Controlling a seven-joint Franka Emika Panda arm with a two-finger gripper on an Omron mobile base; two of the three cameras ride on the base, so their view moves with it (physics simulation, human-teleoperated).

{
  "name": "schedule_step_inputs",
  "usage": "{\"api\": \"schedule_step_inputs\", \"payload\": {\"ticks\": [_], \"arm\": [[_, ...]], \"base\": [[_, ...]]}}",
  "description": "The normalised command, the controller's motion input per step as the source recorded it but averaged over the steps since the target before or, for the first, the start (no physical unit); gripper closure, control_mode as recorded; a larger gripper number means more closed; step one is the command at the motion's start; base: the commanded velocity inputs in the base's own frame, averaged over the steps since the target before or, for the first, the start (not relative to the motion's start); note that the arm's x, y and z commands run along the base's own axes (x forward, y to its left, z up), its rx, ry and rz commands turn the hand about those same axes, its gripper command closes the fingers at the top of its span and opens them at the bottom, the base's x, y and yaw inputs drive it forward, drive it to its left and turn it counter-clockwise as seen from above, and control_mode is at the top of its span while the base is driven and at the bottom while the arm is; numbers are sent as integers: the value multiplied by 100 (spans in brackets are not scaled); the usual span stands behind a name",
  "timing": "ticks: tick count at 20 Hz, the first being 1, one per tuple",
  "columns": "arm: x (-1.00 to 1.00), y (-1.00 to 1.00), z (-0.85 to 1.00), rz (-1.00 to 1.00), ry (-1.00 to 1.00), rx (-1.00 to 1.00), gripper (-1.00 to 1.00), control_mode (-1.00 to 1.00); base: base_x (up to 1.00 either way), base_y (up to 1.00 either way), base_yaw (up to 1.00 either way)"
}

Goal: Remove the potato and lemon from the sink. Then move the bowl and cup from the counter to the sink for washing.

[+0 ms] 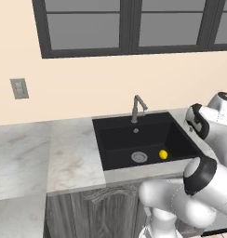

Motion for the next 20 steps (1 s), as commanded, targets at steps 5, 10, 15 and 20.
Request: {"api": "schedule_step_inputs", "payload": {"ticks": [5, 10, 15, 20], "arm": [[19, 28, 3, 5, -10, -11, -100, -100], [21, 25, 0, 8, 0, -7, -100, -100], [20, 18, 0, 15, 2, -2, -100, -100], [17, 11, -1, 17, 3, 0, -100, -100]], "base": [[0, 0, 0], [0, 0, 0], [0, 0, 0], [0, 0, 0]]}}
